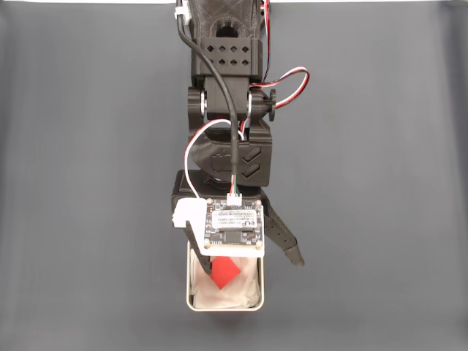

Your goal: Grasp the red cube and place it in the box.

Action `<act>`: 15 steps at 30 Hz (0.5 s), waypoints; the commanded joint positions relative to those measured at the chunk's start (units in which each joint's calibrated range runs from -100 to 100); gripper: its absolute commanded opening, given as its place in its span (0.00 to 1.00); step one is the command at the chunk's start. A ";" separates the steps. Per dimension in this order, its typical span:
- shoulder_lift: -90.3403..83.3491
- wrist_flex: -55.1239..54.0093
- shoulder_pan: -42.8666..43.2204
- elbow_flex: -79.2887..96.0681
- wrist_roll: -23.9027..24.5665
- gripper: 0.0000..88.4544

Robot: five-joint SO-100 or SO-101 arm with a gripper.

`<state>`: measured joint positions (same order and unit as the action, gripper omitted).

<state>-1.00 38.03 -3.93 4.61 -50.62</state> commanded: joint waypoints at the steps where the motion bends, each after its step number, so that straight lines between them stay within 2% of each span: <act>1: -0.99 -1.47 -0.33 -0.60 -0.05 0.49; 15: -1.86 -1.47 -0.19 -0.32 0.34 0.50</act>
<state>-1.00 37.87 -3.93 4.61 -50.62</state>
